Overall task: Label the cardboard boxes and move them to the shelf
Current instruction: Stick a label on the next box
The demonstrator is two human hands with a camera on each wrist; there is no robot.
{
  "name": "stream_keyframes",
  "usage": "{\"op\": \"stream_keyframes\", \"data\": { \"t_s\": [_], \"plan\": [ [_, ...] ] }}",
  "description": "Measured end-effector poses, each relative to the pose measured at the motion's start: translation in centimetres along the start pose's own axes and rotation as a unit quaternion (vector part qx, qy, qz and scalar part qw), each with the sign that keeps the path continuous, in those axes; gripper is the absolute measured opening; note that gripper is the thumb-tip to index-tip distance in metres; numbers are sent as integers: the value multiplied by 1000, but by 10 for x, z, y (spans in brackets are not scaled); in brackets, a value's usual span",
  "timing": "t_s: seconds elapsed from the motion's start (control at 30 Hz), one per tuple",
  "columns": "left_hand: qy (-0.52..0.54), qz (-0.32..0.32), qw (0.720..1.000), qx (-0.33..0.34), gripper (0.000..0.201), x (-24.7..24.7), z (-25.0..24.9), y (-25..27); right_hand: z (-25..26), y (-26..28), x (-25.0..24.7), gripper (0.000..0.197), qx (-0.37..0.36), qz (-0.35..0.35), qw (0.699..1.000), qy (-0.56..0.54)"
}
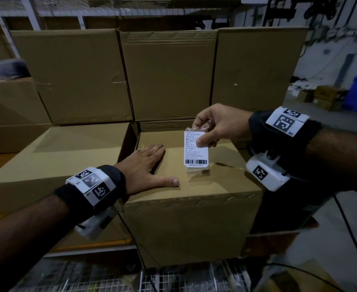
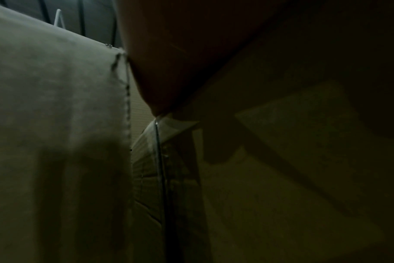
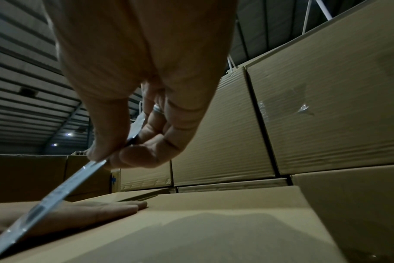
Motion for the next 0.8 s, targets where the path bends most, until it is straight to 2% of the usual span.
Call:
{"op": "stream_keyframes", "data": {
  "t_s": [0.17, 0.27, 0.4, 0.53, 0.7, 0.8],
  "plan": [
    [5, 18, 999, -34, 138, -4, 1, 4, -12, 13, -1, 25, 25, -2, 1000, -6],
    [-9, 17, 998, -54, 118, -17, -9, 10, -22, 25, -4, 30, 48, -2, 998, -27],
    [-62, 3, 997, -38, 96, -47, -38, 23, -38, 45, -16, 30, 73, -18, 997, -26],
    [-89, -43, 995, 29, 85, -71, -85, 27, -52, 69, -33, 28, 73, -56, 993, -70],
    [-46, -53, 990, 118, 87, -64, -147, 7, -78, 108, -68, 30, 87, -141, 975, -148],
    [-4, -95, 980, 176, 90, -69, -184, -13, -100, 128, -84, 34, 110, -175, 956, -207]
  ]
}}
Point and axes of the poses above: each hand's wrist, its own y-axis away from the middle knuckle, its own x-axis out of the palm, z = x × y, the point moved 10 cm from there along -y, towards the middle knuckle, and after that the axes turned 7 degrees about x, right-handed, at the moved point
